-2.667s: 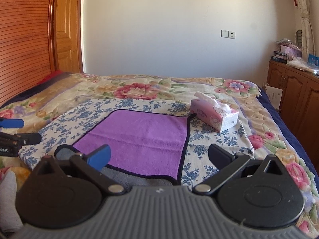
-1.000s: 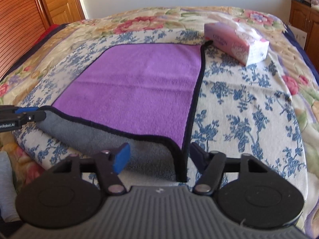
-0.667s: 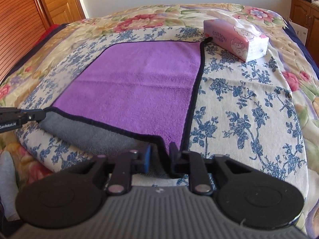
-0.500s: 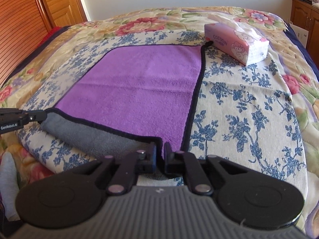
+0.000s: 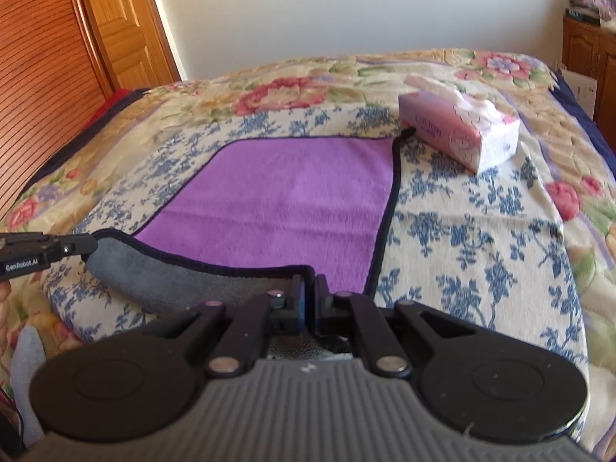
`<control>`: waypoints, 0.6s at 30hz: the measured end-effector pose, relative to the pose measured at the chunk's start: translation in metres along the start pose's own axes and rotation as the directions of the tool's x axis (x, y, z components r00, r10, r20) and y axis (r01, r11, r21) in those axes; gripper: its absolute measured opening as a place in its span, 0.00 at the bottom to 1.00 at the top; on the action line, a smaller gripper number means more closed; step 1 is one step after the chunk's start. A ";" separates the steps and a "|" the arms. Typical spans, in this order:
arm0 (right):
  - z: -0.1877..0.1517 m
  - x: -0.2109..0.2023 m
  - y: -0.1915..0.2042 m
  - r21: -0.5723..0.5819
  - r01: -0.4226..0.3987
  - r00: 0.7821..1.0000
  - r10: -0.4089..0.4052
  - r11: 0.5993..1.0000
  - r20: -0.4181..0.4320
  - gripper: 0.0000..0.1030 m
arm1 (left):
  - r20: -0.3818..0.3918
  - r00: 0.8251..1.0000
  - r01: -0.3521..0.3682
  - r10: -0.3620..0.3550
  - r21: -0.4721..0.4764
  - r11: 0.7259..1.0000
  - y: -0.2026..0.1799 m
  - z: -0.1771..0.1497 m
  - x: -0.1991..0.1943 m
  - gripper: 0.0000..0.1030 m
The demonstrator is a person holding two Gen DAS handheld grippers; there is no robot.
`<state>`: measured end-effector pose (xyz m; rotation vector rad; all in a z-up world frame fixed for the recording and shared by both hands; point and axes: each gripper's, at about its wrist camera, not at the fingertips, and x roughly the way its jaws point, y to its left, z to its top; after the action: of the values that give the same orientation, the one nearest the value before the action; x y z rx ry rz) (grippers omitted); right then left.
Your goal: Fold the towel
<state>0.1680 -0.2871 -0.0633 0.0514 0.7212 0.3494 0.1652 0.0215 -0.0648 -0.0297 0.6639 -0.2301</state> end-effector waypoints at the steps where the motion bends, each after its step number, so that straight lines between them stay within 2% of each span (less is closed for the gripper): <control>1: 0.001 0.000 0.001 -0.005 -0.002 1.000 0.002 1.000 0.006 0.05 | 0.006 1.000 0.001 -0.001 0.002 1.000 -0.001 0.001 0.000 0.05; 18: 0.020 -0.005 0.005 -0.089 -0.004 0.995 0.013 0.996 0.099 0.05 | 0.087 0.996 0.019 -0.020 0.021 1.000 -0.009 0.024 -0.003 0.05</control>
<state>0.1762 -0.2829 -0.0449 -0.0119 0.6067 0.3842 0.1760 0.0127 -0.0433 -0.0266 0.5747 -0.2529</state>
